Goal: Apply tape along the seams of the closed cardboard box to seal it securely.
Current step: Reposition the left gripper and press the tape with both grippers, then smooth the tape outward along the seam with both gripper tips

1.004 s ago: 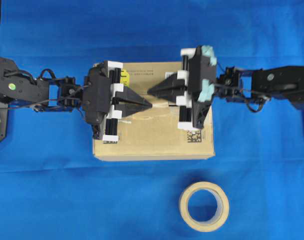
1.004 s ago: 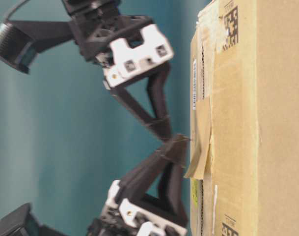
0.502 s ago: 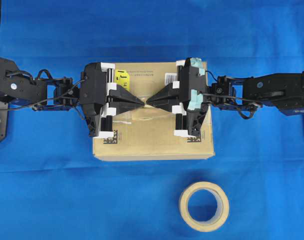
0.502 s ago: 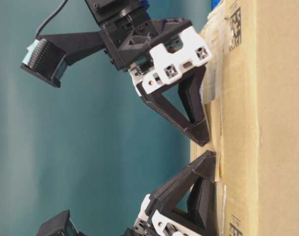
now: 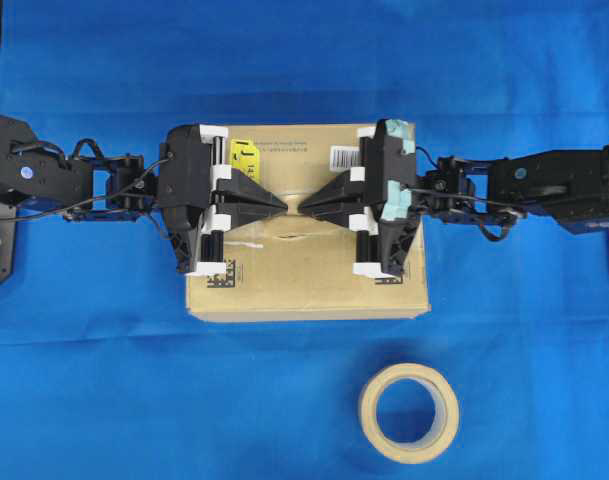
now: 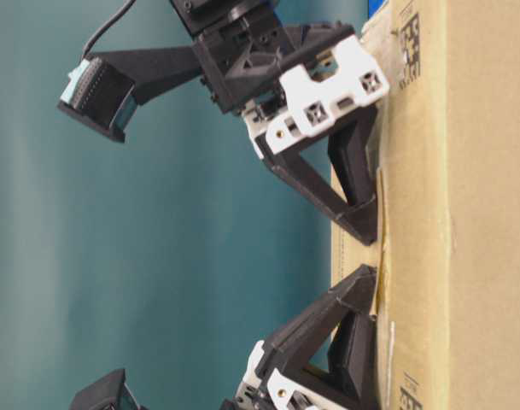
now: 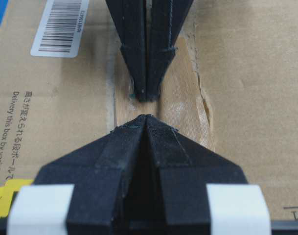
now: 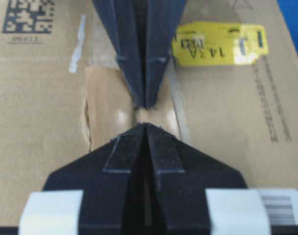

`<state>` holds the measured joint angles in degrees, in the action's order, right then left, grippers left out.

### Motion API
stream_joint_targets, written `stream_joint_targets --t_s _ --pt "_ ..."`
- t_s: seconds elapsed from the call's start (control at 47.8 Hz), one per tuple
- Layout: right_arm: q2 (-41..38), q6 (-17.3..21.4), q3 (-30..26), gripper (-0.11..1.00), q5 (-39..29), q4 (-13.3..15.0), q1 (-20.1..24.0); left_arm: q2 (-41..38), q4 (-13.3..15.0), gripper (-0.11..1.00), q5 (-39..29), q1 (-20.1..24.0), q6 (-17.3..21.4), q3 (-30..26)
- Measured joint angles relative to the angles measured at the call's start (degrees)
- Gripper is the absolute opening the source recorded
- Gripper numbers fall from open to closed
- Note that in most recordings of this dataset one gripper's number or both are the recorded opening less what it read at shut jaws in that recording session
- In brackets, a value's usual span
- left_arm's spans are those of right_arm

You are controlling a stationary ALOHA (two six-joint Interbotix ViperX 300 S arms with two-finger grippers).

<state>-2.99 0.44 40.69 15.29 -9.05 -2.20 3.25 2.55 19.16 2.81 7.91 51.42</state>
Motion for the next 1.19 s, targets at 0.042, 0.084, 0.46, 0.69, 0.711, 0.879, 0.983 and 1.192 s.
stream_joint_targets --t_s 0.042,0.084,0.46,0.69,0.711,0.879,0.983,1.192 --pt "0.44 0.00 0.70 -0.01 0.00 -0.26 0.00 0.26 0.00 0.00 0.00 0.00 0.00 0.26" --pt "0.97 0.09 1.49 -0.01 0.00 -0.44 0.00 0.53 0.00 0.00 0.09 0.00 0.00 0.70" --pt "6.50 -0.97 4.75 -0.01 -0.18 -1.41 -0.09 4.04 0.00 0.00 0.79 0.00 1.41 3.08" --pt "8.53 -1.23 2.81 -0.01 1.76 0.53 -0.09 5.45 -0.18 0.00 2.11 -1.85 5.19 -1.23" --pt "8.53 -1.23 2.55 -0.01 1.76 0.53 0.00 5.45 -0.26 0.00 2.11 -1.85 5.19 -1.58" --pt "7.21 -1.23 0.44 -0.01 1.85 0.70 0.35 3.52 -0.35 0.00 2.11 -2.11 5.19 -4.75" --pt "5.98 -1.23 -0.70 -0.01 1.76 0.70 0.62 2.64 -0.35 0.00 1.67 -2.46 5.10 -5.71" --pt "3.43 -0.88 -1.58 -0.01 1.76 0.62 0.79 1.05 -0.44 0.00 0.97 -3.08 3.60 -5.98"
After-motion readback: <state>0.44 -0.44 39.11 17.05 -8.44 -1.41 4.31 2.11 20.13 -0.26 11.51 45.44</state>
